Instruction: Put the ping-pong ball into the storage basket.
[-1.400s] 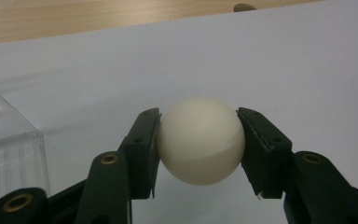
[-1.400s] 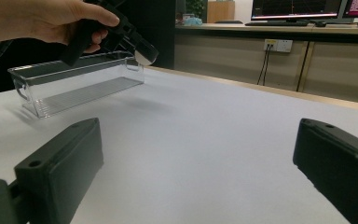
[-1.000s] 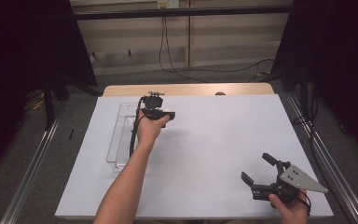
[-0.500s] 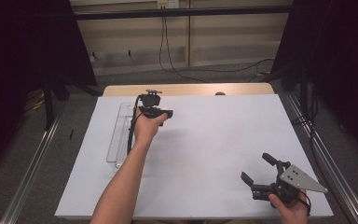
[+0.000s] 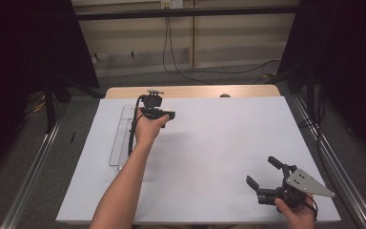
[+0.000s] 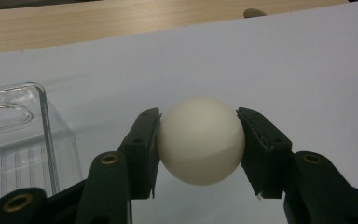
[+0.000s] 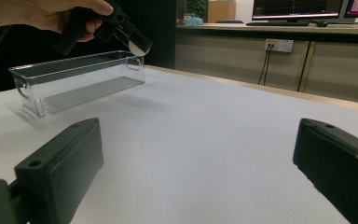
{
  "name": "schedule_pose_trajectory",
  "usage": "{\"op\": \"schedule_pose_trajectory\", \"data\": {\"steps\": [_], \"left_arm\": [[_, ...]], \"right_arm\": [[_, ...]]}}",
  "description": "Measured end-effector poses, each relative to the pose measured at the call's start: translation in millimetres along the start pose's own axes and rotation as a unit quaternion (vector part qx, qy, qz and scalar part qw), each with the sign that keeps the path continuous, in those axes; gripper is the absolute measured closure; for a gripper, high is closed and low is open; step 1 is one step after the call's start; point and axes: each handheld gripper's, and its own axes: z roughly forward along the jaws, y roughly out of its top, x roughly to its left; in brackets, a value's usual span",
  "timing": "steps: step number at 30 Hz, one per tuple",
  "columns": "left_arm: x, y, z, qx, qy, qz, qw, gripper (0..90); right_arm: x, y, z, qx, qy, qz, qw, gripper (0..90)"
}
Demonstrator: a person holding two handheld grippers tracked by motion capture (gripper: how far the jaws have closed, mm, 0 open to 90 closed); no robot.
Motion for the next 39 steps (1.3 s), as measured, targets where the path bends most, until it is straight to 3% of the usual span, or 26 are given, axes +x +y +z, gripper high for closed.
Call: {"op": "schedule_pose_trajectory", "data": {"steps": [29,37,39], "left_arm": [[8.1,3.6,-9.5,-0.008,0.003,-0.011,0.9999,51.2],[13.3,4.7,-13.9,-0.004,0.004,-0.005,1.0,51.2],[12.2,4.6,-13.1,-0.014,0.004,-0.016,0.9998,51.2]], "right_arm": [[0.2,0.1,-0.2,0.001,0.002,0.001,1.0,1.2],[0.1,0.1,-0.2,0.001,0.002,0.0,1.0,1.2],[0.3,0.2,0.1,0.0,-0.001,0.0,1.0,1.2]]}}
